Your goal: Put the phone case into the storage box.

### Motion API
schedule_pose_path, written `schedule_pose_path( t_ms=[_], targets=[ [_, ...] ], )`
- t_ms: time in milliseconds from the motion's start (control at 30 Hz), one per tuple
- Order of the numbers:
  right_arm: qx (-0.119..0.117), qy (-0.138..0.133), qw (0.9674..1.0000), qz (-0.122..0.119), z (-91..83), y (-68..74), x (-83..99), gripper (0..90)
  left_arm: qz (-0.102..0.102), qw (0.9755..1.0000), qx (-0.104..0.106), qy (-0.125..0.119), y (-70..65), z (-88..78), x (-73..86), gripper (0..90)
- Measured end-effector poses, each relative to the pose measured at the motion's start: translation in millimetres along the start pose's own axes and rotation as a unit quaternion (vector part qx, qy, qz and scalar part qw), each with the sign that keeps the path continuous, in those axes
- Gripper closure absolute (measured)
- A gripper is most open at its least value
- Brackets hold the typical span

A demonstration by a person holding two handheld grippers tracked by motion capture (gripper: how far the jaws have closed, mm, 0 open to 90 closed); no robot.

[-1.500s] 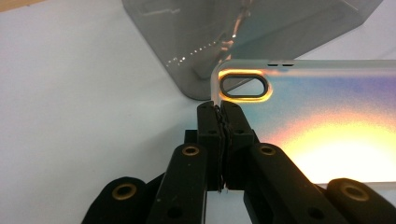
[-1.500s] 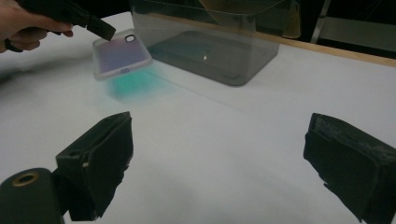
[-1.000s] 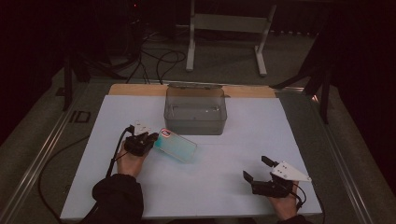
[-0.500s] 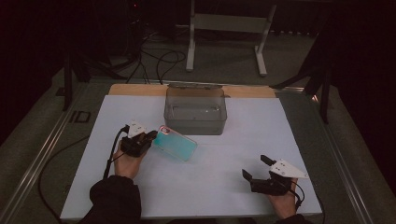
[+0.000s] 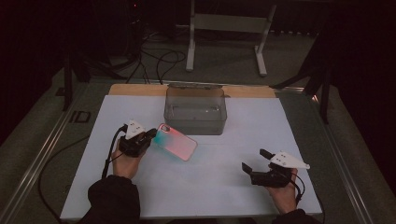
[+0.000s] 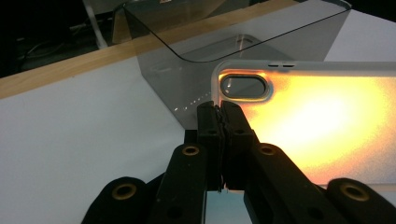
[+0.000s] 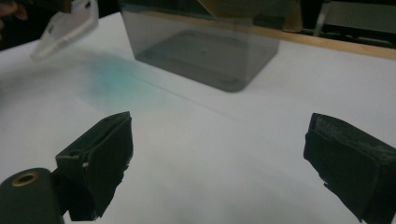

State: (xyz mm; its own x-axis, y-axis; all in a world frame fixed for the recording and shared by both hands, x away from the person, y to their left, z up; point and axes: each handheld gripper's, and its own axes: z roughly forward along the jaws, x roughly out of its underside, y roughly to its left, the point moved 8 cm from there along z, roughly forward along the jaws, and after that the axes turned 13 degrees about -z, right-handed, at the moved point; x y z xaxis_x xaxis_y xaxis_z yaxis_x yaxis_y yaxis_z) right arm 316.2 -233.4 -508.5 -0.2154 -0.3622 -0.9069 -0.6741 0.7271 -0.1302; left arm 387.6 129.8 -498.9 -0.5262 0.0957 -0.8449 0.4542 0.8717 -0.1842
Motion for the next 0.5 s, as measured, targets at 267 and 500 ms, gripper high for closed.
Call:
schedule_pose_path(
  t_ms=[267,500],
  targets=[
    [-0.02,0.02,0.9996,-0.006,12.4,0.9,-20.2,8.0,0.012,0.9999,0.003,-0.005,-4.4,-2.6,-3.2,89.0],
    [-0.04,0.02,0.999,0.003,20.6,1.6,-34.9,8.0,0.016,0.9998,0.005,-0.011,-6.8,-4.1,-5.1,89.0]
  ],
)
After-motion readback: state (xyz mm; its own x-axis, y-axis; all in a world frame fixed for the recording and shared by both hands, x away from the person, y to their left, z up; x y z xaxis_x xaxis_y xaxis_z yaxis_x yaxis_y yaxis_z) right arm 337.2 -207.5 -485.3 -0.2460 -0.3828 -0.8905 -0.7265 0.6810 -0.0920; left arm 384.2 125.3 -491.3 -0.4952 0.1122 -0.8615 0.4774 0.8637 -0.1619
